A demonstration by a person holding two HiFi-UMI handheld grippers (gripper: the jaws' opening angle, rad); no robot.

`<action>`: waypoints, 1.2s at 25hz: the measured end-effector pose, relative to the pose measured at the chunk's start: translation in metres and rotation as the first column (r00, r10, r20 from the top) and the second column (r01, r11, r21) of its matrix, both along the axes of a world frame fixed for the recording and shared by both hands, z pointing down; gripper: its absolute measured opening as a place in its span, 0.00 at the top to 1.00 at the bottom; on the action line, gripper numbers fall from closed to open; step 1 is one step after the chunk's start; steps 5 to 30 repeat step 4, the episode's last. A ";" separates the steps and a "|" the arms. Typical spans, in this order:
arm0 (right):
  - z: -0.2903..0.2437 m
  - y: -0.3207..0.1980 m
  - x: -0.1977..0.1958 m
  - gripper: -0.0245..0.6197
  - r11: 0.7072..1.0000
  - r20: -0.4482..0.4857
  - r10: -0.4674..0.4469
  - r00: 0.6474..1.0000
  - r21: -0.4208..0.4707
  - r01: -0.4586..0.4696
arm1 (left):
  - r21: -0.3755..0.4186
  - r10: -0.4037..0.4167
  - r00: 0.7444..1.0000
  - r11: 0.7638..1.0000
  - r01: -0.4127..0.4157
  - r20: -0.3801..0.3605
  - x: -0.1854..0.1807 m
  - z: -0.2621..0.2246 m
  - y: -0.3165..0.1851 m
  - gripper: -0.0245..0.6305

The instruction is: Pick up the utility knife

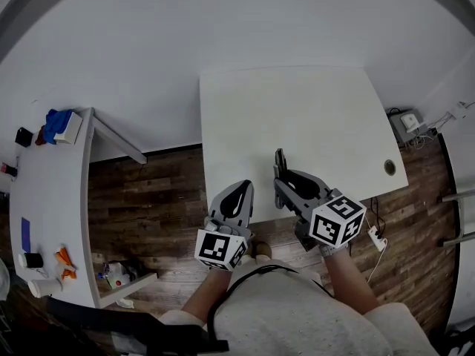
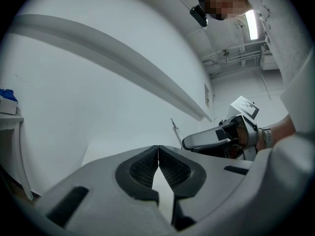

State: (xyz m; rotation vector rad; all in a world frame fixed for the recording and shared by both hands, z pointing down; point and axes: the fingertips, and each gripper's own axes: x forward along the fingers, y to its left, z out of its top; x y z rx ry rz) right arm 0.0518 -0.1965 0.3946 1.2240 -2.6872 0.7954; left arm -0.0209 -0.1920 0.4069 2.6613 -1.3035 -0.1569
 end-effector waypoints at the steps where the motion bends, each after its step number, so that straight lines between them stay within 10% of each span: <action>1: -0.001 0.001 0.000 0.76 1.000 -0.001 0.007 1.000 0.003 -0.007 | -0.003 0.003 1.000 1.000 -0.003 0.000 0.000 0.001 0.001 0.95; 30: -0.004 0.004 0.001 0.76 1.000 -0.003 0.025 1.000 0.010 -0.025 | -0.010 0.009 1.000 1.000 -0.009 -0.001 -0.001 0.003 0.003 0.95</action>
